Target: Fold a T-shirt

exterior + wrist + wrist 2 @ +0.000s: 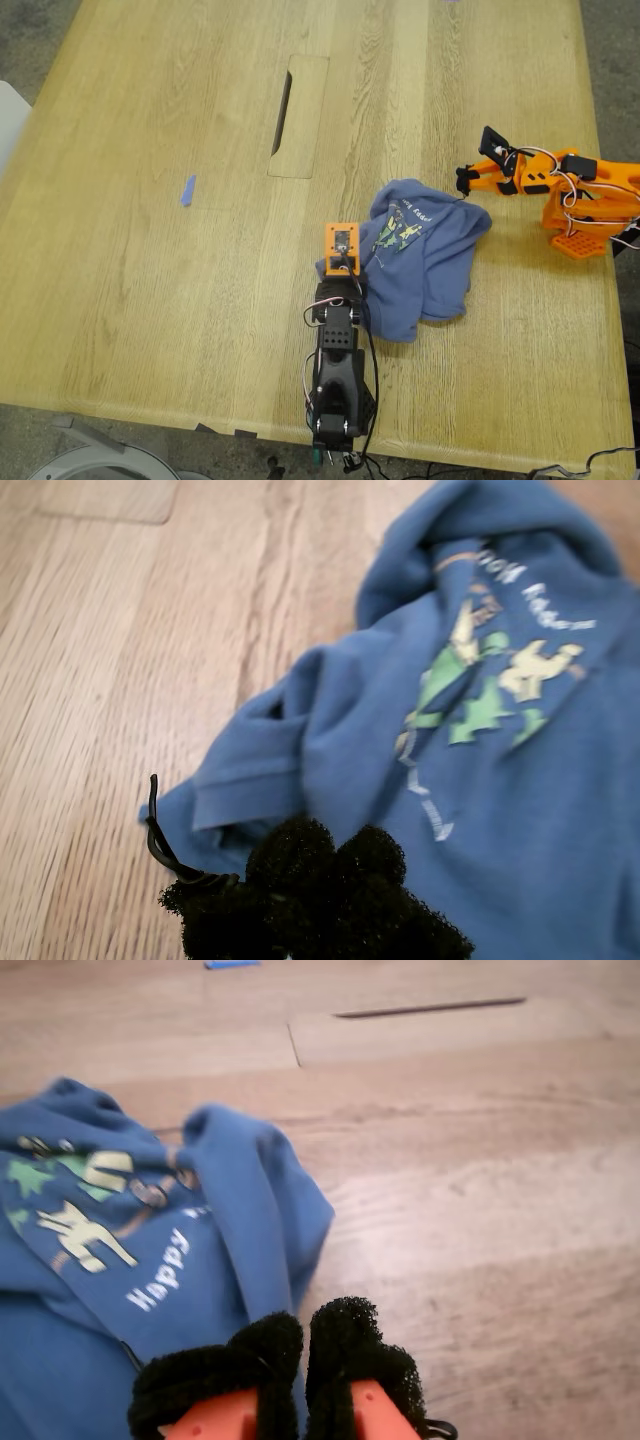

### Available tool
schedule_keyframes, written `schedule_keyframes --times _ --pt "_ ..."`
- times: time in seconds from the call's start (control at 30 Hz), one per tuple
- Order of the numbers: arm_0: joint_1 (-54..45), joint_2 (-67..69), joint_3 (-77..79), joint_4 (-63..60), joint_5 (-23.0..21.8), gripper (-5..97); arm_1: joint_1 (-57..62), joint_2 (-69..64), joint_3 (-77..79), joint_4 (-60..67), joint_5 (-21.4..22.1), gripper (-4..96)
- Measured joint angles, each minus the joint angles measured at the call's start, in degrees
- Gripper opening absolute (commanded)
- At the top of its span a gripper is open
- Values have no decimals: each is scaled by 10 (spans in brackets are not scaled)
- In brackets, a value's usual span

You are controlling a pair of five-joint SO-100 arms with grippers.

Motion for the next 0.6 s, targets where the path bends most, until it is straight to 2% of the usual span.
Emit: schedule_keyframes --times 0.1,0.33,0.47,0.6 --pt "42 -50 -40 -17 5 0 -27 -126 -68 -77 -5 30" --pt "148 -277 -83 -161 6 0 -103 -458 -218 -249 -13 32" --pt "174 -393 -84 -244 6 0 -126 -575 -251 -279 -5 37" --pt "173 -474 -85 -312 7 0 -121 -635 -260 -284 1 34"
